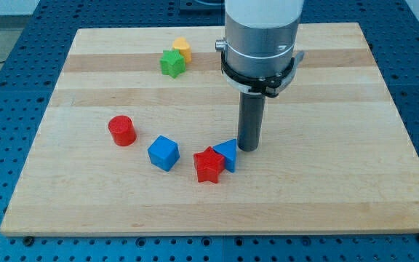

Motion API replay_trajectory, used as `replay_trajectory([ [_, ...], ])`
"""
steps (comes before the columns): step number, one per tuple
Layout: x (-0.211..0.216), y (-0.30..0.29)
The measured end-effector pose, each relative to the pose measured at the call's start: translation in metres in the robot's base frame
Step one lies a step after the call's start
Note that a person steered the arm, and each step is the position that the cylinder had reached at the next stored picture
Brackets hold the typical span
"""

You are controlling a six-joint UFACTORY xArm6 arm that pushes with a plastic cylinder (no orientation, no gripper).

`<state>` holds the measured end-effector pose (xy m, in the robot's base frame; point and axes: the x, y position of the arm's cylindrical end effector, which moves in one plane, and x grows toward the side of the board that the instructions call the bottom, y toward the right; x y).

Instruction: Move your arm to the bottom of the green star

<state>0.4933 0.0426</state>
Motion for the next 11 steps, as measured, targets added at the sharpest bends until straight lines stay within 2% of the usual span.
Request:
replay_trajectory([
  [3,0.001,0.000],
  [4,-0.011,0.001],
  [6,-0.073,0.001],
  [7,-0.100,-0.035],
  [8,-0.107,-0.062],
  [11,-0.119,-0.073],
])
